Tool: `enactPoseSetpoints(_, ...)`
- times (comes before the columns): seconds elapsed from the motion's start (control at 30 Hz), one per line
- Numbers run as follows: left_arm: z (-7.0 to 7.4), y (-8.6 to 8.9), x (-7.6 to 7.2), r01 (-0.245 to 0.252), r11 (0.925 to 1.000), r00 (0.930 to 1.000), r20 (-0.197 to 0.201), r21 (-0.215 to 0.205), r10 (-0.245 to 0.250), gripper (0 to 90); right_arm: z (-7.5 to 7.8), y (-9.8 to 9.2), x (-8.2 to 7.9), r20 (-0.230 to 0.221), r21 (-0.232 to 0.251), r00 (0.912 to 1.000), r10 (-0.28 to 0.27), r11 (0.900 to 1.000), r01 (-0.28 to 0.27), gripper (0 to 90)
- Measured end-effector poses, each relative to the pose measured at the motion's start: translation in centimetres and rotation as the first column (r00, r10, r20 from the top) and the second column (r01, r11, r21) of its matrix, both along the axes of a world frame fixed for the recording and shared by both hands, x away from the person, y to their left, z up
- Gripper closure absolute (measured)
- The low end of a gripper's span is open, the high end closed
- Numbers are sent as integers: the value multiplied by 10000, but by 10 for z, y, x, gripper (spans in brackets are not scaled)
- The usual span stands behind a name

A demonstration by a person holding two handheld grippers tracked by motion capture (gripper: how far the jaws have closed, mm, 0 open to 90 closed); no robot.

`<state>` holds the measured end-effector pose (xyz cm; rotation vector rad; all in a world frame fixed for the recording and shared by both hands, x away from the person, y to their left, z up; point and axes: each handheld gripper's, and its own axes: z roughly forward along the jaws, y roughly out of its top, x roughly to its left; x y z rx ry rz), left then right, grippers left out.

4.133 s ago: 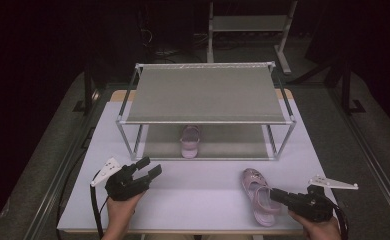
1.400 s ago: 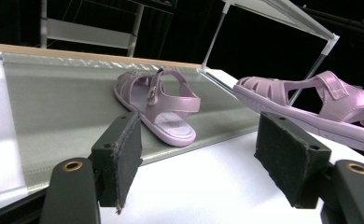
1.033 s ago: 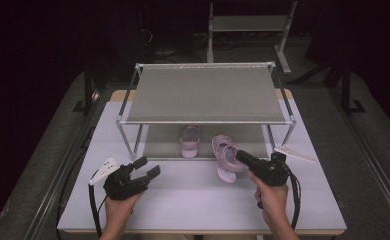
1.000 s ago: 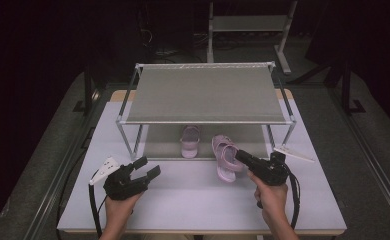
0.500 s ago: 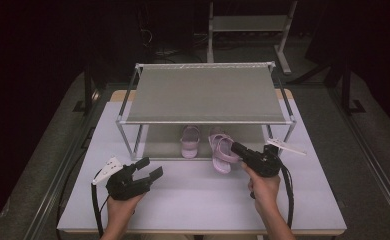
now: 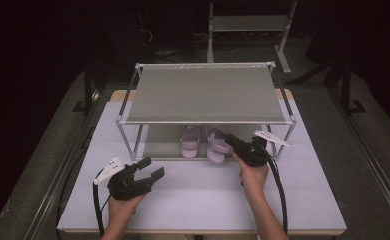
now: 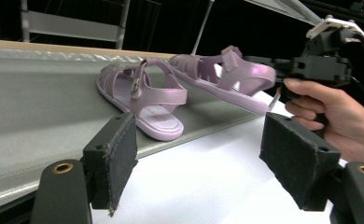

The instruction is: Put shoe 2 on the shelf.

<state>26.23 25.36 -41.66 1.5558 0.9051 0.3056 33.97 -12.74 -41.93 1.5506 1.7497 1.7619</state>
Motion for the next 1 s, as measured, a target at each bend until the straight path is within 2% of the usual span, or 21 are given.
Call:
enactPoseSetpoints(0.13,0,0,1,28,10000,10000,-26,-2,-28,270,-5,4,9,99,-102,9999,-125,9999,126,833)
enactPoseSetpoints(0.17,0,0,1,27,10000,10000,-17,6,-27,270,-5,5,10,-30,-84,9998,-191,9998,191,833)
enactPoseSetpoints(0.27,0,0,0,28,10000,10000,-1,-17,-28,270,-9,7,14,2,-174,9994,-337,9993,336,833)
enactPoseSetpoints(0.43,0,0,0,59,10000,10000,-21,-43,-59,269,-11,9,20,-196,-190,9985,-514,9985,510,833)
enactPoseSetpoints(0.47,0,-1,0,78,9999,10000,-22,-66,-78,270,-11,9,22,-39,-249,9988,-488,9985,487,834)
enactPoseSetpoints(0.63,0,-1,0,102,9999,9999,-18,-72,-103,270,-10,17,29,-44,-538,9990,-441,9976,438,834)
enactPoseSetpoints(0.7,1,0,0,90,9999,10000,-7,-86,-90,269,-10,20,30,-44,-443,9990,-435,9981,432,835)
enactPoseSetpoints(0.73,1,0,0,82,9999,10000,-3,-94,-82,270,-11,21,32,129,-572,9989,-443,9973,450,835)
enactPoseSetpoints(0.83,1,0,0,78,9999,10000,8,-119,-78,270,-11,23,34,196,-772,9990,-393,9962,408,835)
enactPoseSetpoints(0.87,1,1,0,77,9999,10000,-3,-146,-77,270,-10,28,36,143,-636,9978,-651,9958,658,835)
enactPoseSetpoints(1.0,1,1,0,66,9998,10000,-2,-173,-66,270,-9,29,39,119,-836,9967,-806,9932,813,835)
